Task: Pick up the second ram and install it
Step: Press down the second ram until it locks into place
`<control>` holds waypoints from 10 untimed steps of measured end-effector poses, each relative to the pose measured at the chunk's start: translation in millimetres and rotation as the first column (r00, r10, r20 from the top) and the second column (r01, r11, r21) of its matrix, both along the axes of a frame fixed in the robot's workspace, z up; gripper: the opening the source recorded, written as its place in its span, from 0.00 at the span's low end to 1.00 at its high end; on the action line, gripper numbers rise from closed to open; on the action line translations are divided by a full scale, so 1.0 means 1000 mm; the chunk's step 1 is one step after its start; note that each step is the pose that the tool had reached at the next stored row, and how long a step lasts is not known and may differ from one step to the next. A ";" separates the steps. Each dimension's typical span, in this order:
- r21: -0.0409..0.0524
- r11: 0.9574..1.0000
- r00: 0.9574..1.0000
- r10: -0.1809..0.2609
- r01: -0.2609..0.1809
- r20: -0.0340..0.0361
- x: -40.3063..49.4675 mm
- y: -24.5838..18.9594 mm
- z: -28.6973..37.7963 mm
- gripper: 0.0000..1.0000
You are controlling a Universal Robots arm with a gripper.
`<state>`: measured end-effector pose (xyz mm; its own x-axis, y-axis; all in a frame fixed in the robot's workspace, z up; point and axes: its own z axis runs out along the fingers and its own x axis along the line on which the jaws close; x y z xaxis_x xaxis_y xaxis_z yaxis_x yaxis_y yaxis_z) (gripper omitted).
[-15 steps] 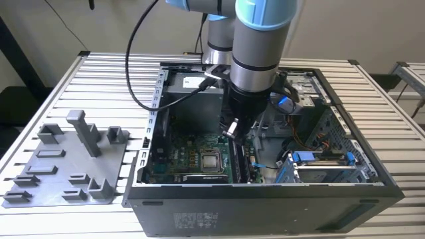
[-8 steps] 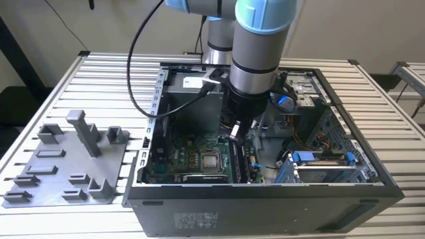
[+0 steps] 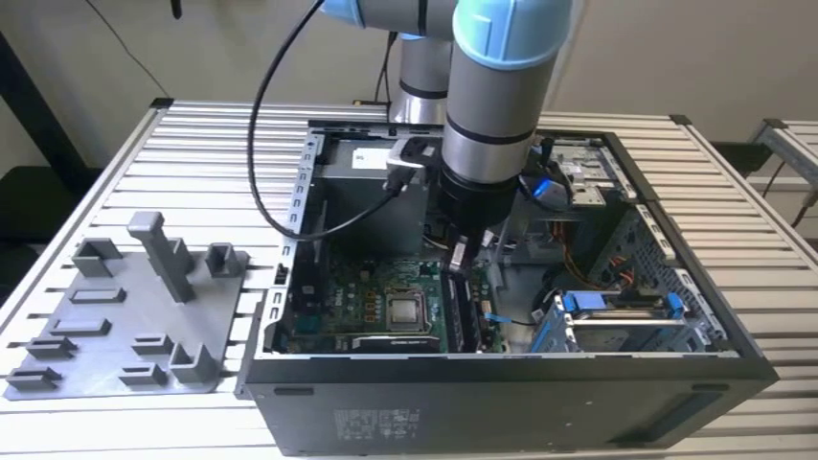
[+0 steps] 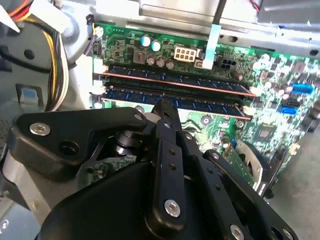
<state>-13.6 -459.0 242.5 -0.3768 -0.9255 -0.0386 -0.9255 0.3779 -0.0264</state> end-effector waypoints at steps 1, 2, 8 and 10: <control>0.000 1.000 1.000 0.018 -0.018 0.000 0.0000 0.0000 -0.0004 0.11; 0.001 0.999 0.999 0.036 -0.036 0.000 0.0000 0.0000 -0.0008 0.11; 0.006 0.990 0.990 0.138 -0.138 0.001 -0.0001 0.0000 -0.0041 0.11; 0.006 0.986 0.986 0.168 -0.168 0.000 -0.0002 0.0000 -0.0053 0.11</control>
<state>-13.8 -459.0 237.2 -0.2161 -0.9754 -0.0446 -0.9758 0.2173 -0.0244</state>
